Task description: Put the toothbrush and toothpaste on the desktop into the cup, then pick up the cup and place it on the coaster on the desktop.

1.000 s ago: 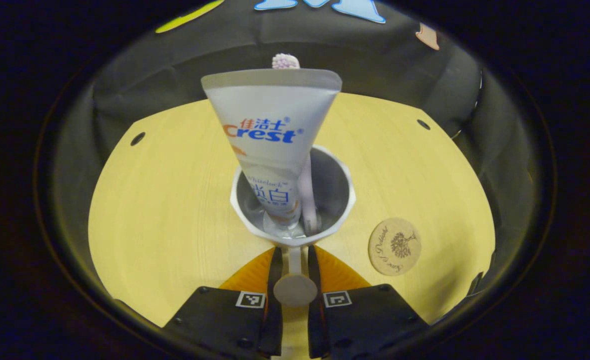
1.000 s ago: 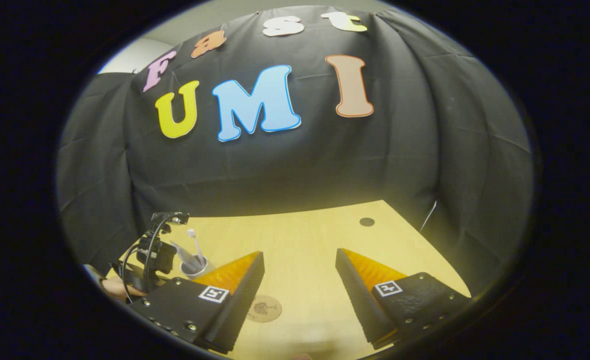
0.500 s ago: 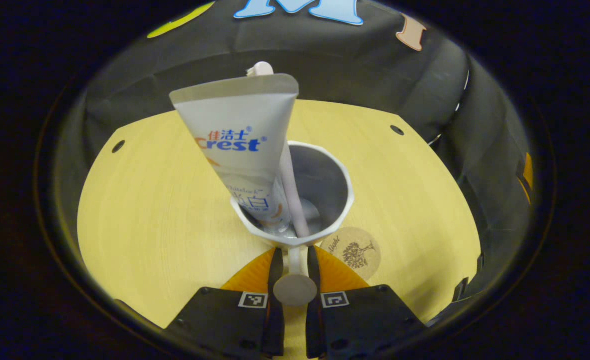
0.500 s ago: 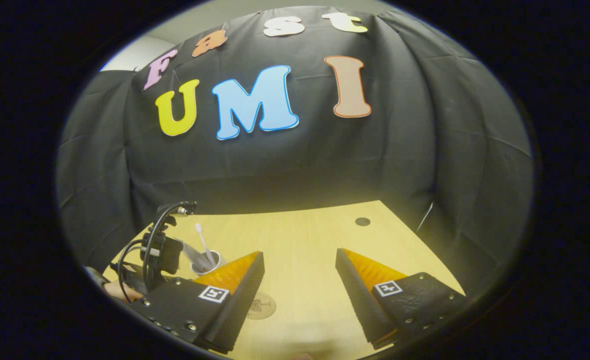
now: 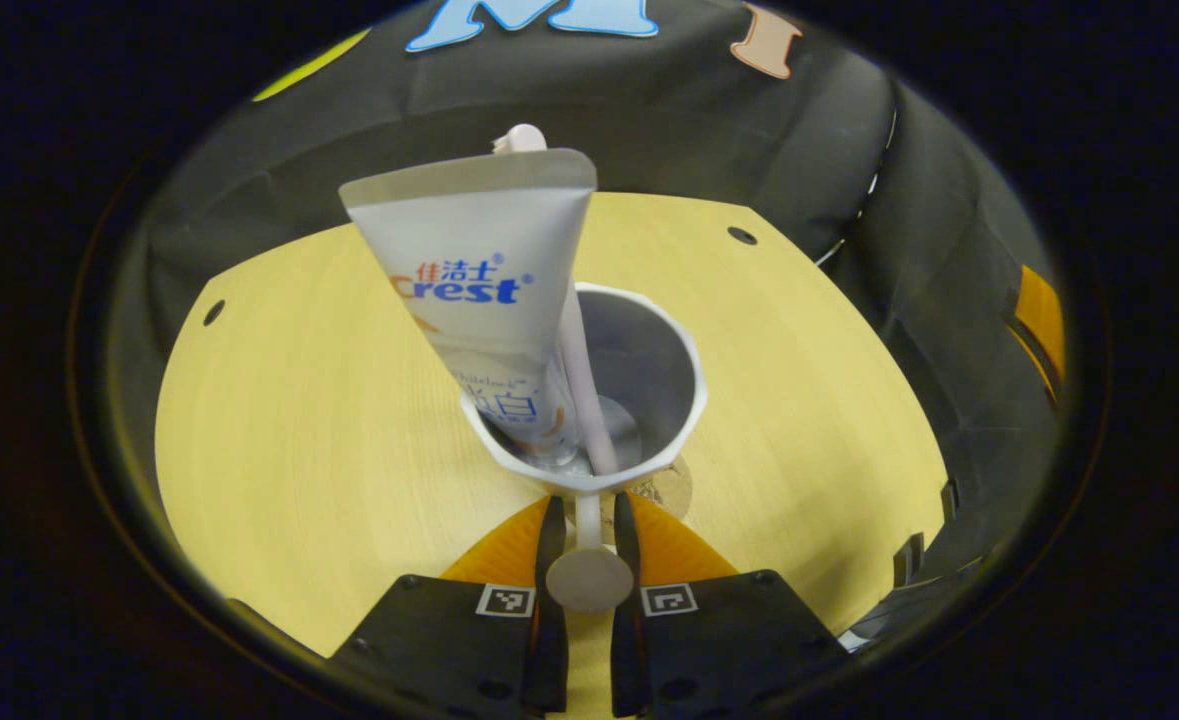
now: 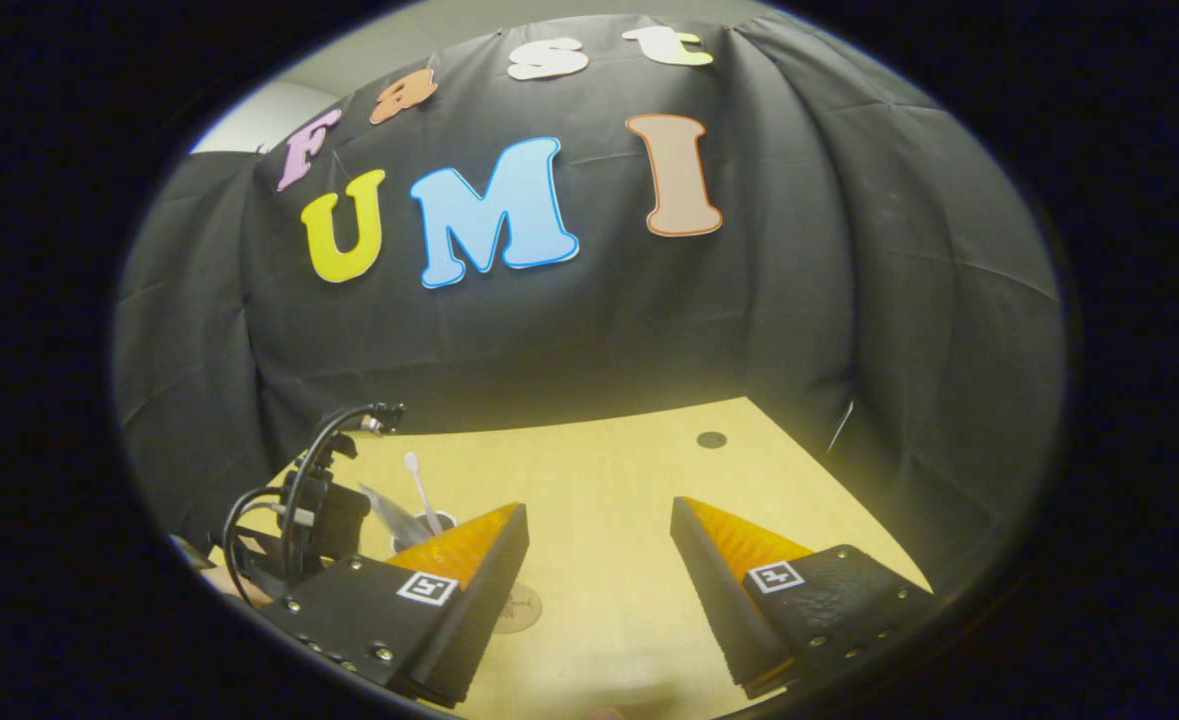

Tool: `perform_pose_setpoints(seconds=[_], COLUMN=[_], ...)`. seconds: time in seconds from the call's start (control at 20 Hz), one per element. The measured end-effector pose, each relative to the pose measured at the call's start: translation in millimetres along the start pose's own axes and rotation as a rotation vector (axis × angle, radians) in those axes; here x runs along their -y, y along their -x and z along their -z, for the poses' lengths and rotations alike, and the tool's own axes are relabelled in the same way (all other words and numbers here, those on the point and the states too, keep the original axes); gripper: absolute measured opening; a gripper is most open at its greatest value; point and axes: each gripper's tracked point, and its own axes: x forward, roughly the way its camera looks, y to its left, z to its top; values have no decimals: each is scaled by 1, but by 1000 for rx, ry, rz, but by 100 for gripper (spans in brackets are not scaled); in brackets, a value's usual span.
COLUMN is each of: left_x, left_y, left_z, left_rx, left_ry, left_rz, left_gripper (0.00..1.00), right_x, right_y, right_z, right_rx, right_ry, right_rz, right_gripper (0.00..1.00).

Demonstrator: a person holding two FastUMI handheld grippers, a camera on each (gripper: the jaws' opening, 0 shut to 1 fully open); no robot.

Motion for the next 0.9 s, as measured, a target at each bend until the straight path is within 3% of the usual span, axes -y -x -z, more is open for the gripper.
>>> perform_pose_setpoints(seconds=[0.55,0.9], left_x=[14,22], left_y=[-9,-8], left_z=[30,29], left_rx=[-68,-43], left_ry=[-11,9], left_rz=[-42,-63], left_gripper=[24,35], right_x=[16,17], right_y=[10,10], right_z=[-2,-5], right_rx=[11,10], right_ry=[8,46], right_rz=[-13,-71], right_gripper=[90,90])
